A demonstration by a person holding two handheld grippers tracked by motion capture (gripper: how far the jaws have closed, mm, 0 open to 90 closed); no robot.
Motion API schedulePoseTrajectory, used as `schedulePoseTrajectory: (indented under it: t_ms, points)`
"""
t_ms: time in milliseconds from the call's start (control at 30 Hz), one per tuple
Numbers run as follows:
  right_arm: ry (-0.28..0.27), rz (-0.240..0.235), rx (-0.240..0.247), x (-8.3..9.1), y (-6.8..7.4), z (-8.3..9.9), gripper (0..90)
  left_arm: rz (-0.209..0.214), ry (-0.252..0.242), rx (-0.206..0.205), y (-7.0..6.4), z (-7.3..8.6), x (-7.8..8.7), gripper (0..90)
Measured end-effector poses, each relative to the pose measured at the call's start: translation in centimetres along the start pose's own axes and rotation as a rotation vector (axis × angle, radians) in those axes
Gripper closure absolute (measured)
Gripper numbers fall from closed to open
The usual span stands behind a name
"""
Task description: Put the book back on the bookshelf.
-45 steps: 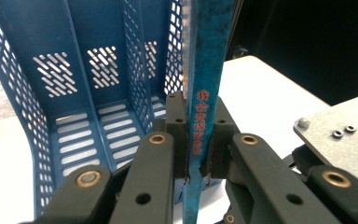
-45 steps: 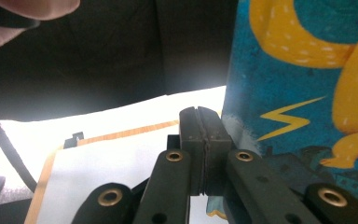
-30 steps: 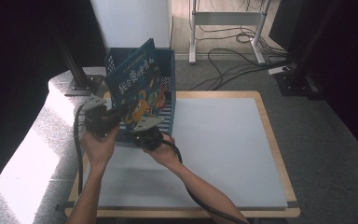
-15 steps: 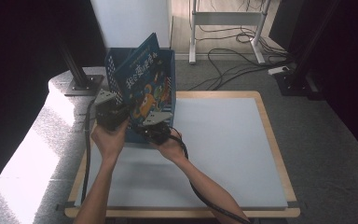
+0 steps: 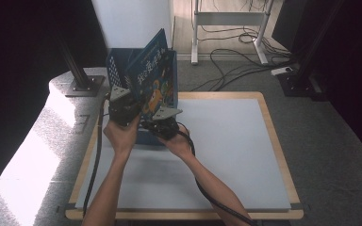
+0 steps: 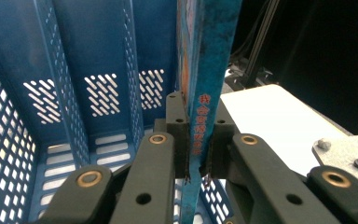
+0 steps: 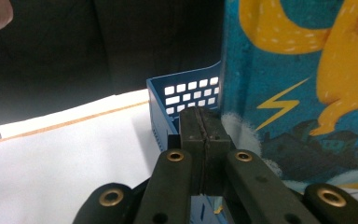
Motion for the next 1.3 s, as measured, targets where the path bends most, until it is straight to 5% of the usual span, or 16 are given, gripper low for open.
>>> schedulePoseTrajectory:
  t_ms: [300, 800, 1300]
  points:
    - [0.008, 0.02, -0.031, -0.2, -1.2, 0.7, 88.8, -0.009, 0.007, 0.003, -0.1, 0.4, -1.2, 83.4]
    - [0.024, -0.022, -0.067, -0.5, -0.7, 1.8, 88.7, -0.018, 0.005, 0.016, -0.1, 1.8, -0.8, 83.5]
    - [0.052, -0.017, -0.103, -1.0, -1.0, 3.6, 88.5, -0.007, 0.045, 0.025, 0.0, 3.4, -2.1, 83.4]
Point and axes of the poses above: each handheld gripper's, and its own axes: x roughly backward along the jaws, z roughly out of its underside, y roughly to its left, the point moved 8 cm from there along -x, roughly forward along the jaws, and after that the axes turned 5 degrees about -x, right-handed, at the moved point
